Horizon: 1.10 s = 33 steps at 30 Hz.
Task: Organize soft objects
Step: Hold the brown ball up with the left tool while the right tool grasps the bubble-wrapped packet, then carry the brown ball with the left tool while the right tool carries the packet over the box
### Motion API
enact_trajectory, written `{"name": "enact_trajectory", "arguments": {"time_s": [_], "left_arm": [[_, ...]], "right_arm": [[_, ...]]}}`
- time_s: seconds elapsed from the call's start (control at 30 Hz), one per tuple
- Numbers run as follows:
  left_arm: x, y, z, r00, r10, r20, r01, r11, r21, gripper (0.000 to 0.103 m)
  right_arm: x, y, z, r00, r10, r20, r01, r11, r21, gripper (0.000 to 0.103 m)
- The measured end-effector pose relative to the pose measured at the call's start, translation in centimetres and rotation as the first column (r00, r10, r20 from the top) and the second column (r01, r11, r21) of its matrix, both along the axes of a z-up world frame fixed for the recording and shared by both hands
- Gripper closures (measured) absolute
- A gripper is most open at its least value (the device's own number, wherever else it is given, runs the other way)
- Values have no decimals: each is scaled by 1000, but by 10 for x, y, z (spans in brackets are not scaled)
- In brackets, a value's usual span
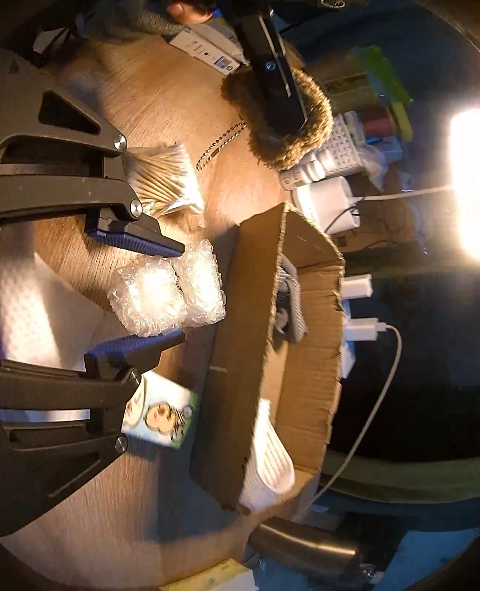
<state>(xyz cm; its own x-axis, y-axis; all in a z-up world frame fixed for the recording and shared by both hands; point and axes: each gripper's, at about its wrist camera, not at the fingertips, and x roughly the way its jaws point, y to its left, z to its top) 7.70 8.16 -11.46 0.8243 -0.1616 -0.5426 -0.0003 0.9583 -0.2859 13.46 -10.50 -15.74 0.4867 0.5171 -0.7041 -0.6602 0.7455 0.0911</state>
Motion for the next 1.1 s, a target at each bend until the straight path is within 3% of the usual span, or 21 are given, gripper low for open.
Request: {"name": "enact_trajectory", "arguments": {"time_s": [0.6,1.1], "left_arm": [[18,-35,41,995,-46,85,40,997,71,67],[42,-47,52,992,-50,112,40,995,93,67]], "right_arm": [[5,-54,68,985,-81,153,64,992,112,61],[32,-75,80,973,-139,185,116,984,133,61]]}}
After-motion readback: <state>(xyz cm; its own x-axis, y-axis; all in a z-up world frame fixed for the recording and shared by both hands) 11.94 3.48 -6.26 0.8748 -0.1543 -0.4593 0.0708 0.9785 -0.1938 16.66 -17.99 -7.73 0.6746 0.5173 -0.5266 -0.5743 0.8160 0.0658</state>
